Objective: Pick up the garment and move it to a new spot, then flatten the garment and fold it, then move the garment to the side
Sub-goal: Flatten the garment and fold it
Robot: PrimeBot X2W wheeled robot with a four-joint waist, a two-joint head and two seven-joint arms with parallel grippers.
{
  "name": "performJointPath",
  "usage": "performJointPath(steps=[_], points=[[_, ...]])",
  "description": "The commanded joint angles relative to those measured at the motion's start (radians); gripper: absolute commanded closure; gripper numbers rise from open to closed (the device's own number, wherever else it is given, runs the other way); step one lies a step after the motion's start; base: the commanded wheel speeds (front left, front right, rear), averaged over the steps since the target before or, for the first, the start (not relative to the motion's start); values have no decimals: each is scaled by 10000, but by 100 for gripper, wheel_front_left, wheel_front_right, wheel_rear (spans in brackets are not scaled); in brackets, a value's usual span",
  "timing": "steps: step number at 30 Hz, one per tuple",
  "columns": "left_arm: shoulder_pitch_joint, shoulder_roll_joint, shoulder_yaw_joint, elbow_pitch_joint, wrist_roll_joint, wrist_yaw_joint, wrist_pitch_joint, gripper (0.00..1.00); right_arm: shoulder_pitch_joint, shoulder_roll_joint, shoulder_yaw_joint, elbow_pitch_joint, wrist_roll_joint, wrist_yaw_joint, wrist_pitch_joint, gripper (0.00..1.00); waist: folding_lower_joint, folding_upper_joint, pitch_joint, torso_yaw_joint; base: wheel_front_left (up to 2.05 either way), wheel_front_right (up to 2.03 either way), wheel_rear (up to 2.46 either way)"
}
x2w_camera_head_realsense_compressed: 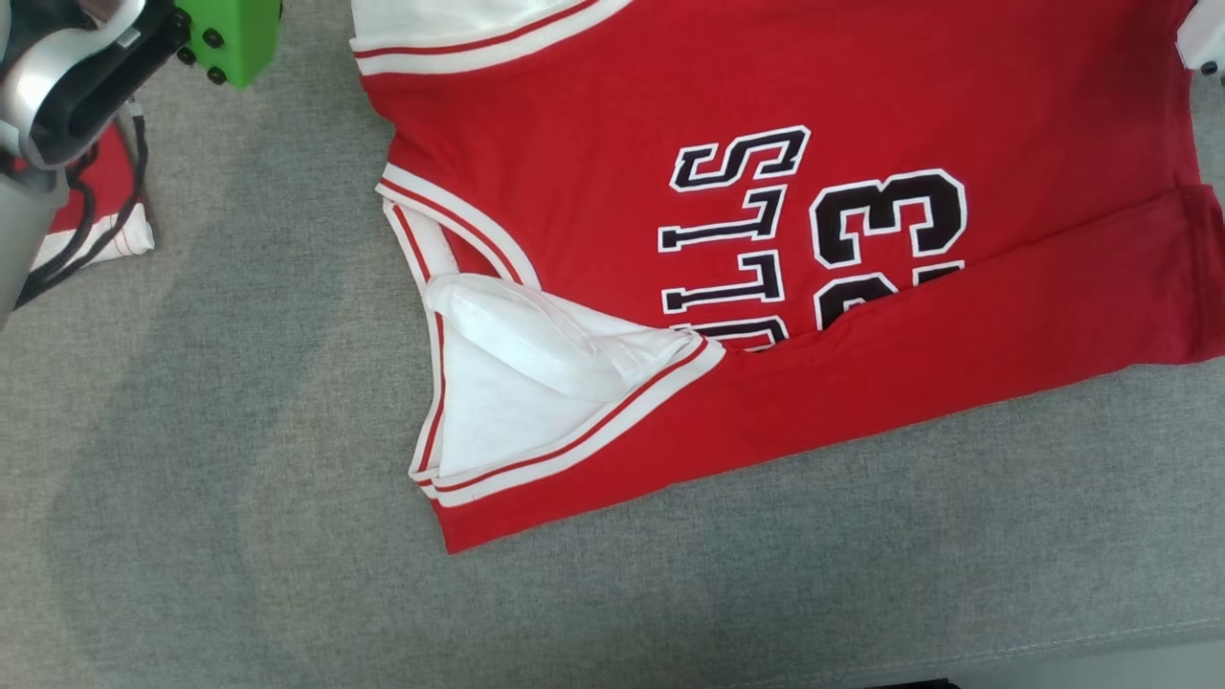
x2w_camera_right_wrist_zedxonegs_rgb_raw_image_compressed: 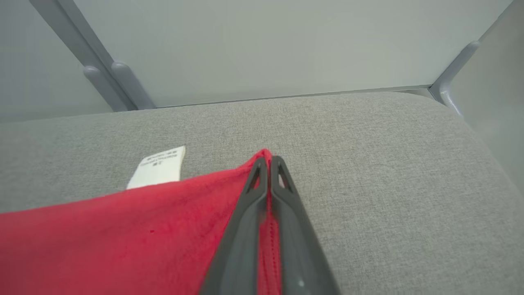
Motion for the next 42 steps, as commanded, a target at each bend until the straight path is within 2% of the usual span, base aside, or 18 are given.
performJointPath(steps=[1, 4, 11, 20, 27, 35, 42], points=[[264, 58, 2, -85, -171, -15, -40, 100, 285, -75, -72, -74, 293, -19, -34, 100, 0, 0, -103, 56, 0, 0, 0], [624, 311, 140, -415, -548, 10, -109, 100, 644, -216, -37, -307, 861, -19, -95, 100, 0, 0, -213, 105, 0, 0, 0], [1797, 793, 535, -1521, -1189, 370, -504, 100, 1542, -649, 165, -1064, 1979, -19, -351, 100, 0, 0, -318, 270, 0, 0, 0], [3786, 1393, 933, -3533, -1945, 1231, -1080, 100, 3031, -1559, 540, -2436, 3189, -16, -941, 100, 0, 0, -475, 431, 0, 0, 0], [5175, 1627, 947, -4731, -2259, 1768, -1574, 100, 4153, -2230, 779, -3251, 3936, -16, -1619, 100, 0, 0, -538, 553, 0, 0, 0], [6548, 1865, 852, -5681, -2370, 2155, -2121, 100, 5251, -2713, 975, -3683, 4578, -16, -2545, 100, 0, 0, -673, 600, 0, 0, 0], [7509, 1967, 744, -6252, -2412, 2323, -2619, 100, 5974, -2916, 1197, -3405, 4916, -17, -3293, 100, 0, 0, -945, 608, 0, 0, 0]])
